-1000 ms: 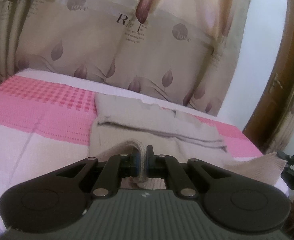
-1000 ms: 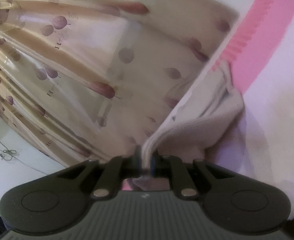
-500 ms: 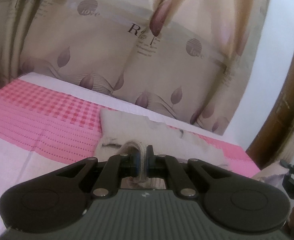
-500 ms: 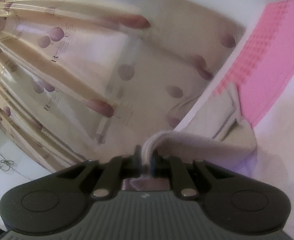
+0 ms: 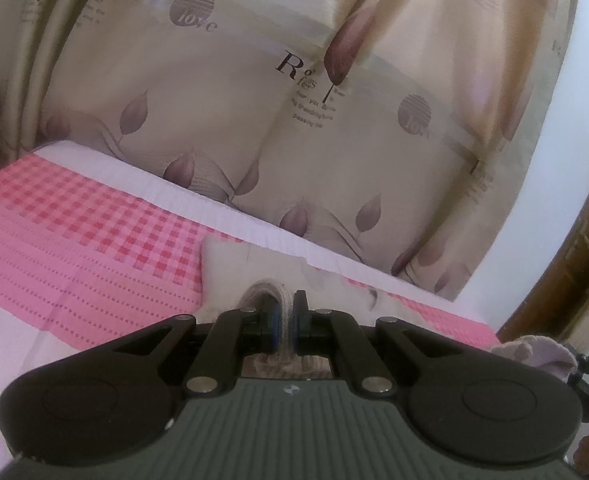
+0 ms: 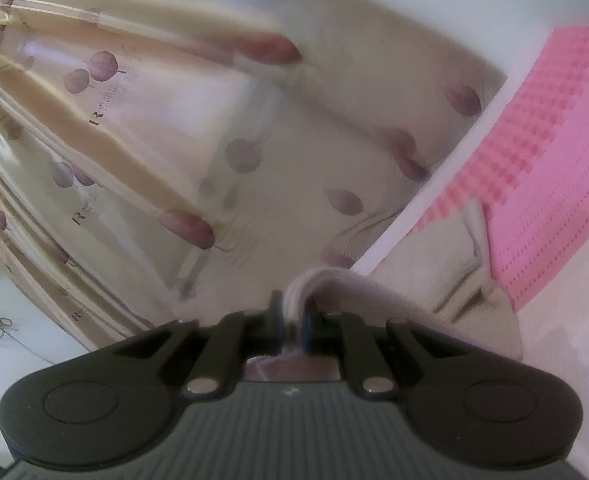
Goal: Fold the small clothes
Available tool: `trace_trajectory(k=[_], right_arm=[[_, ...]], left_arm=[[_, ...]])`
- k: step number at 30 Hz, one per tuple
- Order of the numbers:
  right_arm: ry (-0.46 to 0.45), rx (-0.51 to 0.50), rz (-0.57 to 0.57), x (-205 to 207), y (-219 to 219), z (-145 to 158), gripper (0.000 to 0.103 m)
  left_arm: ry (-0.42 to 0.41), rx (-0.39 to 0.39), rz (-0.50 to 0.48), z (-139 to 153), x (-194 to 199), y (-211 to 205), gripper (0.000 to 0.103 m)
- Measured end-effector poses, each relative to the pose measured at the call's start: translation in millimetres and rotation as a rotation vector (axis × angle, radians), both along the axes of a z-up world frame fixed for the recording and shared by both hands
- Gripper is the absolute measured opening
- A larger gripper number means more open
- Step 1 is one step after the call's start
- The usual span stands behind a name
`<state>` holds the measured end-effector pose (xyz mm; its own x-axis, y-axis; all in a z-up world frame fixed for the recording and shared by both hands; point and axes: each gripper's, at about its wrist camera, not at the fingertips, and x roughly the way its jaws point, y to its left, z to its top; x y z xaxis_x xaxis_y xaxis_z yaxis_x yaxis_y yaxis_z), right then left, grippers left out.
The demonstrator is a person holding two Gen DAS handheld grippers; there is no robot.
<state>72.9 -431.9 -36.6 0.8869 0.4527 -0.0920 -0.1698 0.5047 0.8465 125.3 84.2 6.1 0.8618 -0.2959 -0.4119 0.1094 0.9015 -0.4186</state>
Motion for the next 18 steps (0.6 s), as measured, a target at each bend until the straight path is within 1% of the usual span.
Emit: trace_trajectory(k=[11,18], right_arm=[[0.038,-0.025,-0.017,40,-10,-5,0.009],[0.057,-0.025,-0.030,60,-15,-10,0.009]], left_arm=[[0.010,0.022,0.048,-3,32,-10,0.006],[0.032,0.031,0.072,-10,54,-13,0.006]])
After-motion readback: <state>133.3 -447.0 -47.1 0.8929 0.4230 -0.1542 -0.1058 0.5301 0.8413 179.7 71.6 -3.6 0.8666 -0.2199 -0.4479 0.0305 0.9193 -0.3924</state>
